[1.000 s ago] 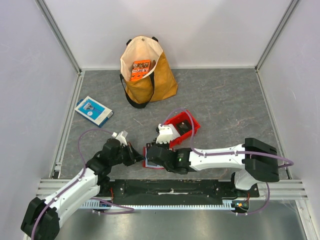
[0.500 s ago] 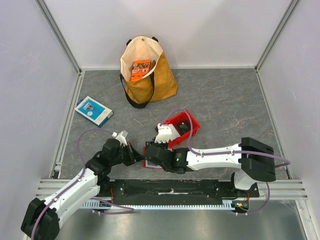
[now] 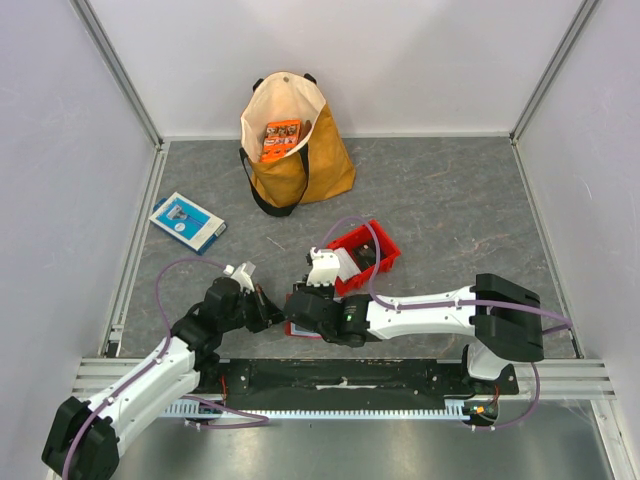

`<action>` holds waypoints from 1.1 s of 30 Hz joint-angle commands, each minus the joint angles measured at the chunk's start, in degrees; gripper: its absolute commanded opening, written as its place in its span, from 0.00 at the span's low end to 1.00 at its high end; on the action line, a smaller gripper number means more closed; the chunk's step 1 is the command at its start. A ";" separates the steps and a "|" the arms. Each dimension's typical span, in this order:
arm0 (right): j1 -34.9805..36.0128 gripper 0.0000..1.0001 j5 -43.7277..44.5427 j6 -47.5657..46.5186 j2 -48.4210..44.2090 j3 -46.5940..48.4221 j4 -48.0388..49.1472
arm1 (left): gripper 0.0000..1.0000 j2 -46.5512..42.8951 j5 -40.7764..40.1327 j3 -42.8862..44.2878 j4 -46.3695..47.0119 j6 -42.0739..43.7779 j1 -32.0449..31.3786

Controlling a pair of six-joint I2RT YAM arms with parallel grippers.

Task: Put the credit cards into the card holder
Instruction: Insert the credit card into the card holder.

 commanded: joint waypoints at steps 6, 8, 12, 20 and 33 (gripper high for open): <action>0.29 0.00 3.59 0.15 -1.75 1.20 -4.02 | 0.02 -0.26 0.55 0.33 0.32 -1.01 -0.19; 0.29 0.00 3.85 -0.11 -2.28 1.20 -4.46 | 0.02 -0.26 0.46 0.33 0.40 -1.01 -0.10; 0.29 0.00 4.73 -0.90 -2.98 1.64 -5.95 | 0.02 -0.26 0.46 0.51 0.32 -1.01 -0.19; 0.47 0.00 6.84 -1.61 -2.37 4.28 -13.15 | 0.02 0.09 0.55 0.95 0.23 -0.84 -0.11; 0.91 0.00 8.69 1.46 -8.68 1.65 -18.96 | 0.02 0.44 0.03 0.77 -0.12 -0.31 -0.11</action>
